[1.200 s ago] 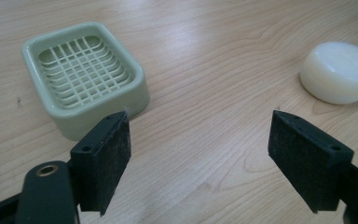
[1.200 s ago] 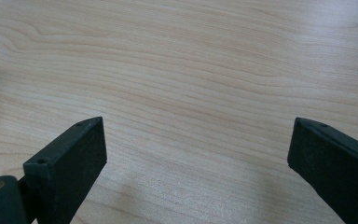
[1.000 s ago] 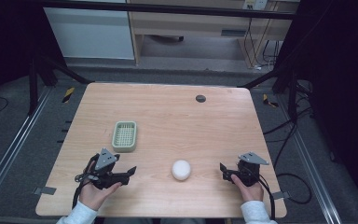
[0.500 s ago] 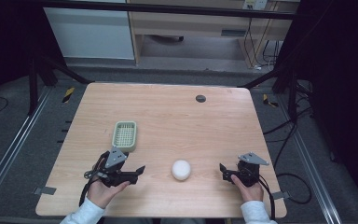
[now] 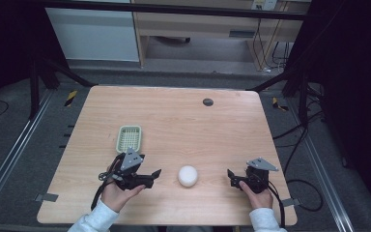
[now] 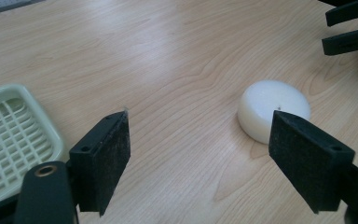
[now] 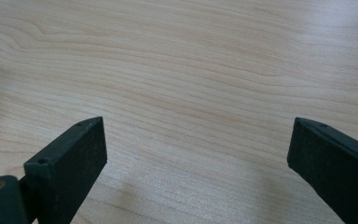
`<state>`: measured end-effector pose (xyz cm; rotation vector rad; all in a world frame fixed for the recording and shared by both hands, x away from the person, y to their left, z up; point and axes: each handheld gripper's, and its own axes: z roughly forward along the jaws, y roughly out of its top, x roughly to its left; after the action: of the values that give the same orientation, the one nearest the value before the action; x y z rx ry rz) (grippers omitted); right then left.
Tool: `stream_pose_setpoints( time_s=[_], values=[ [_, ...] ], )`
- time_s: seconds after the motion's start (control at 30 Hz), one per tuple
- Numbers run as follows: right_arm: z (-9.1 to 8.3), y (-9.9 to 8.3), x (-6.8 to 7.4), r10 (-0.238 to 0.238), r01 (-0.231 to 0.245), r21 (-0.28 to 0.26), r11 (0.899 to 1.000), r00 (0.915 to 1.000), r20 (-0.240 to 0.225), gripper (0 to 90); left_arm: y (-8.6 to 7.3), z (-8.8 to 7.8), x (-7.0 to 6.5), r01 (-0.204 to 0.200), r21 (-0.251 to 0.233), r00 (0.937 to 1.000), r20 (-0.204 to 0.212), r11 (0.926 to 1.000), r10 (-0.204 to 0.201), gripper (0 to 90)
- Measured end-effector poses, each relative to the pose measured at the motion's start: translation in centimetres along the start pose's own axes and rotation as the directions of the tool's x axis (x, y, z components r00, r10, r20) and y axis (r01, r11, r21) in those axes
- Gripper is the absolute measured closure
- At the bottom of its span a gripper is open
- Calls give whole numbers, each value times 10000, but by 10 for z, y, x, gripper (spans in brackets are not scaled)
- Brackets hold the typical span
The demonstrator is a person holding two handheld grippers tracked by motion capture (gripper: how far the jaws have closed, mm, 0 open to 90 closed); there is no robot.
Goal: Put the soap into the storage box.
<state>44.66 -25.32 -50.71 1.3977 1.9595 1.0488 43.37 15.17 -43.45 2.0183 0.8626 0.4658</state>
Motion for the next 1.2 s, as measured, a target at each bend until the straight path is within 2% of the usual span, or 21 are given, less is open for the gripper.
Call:
stream_pose_setpoints(
  time_s=[0.63,1.2],
  values=[
    [0,0,1,-16,16,23,10000,10000,-31,51,13,21,-16,-286,234,9989,377,9993,277,204],
    [0,1,0,-112,112,-20,9999,9999,-4,51,27,41,-35,-754,523,9947,743,9958,714,201]
  ],
)
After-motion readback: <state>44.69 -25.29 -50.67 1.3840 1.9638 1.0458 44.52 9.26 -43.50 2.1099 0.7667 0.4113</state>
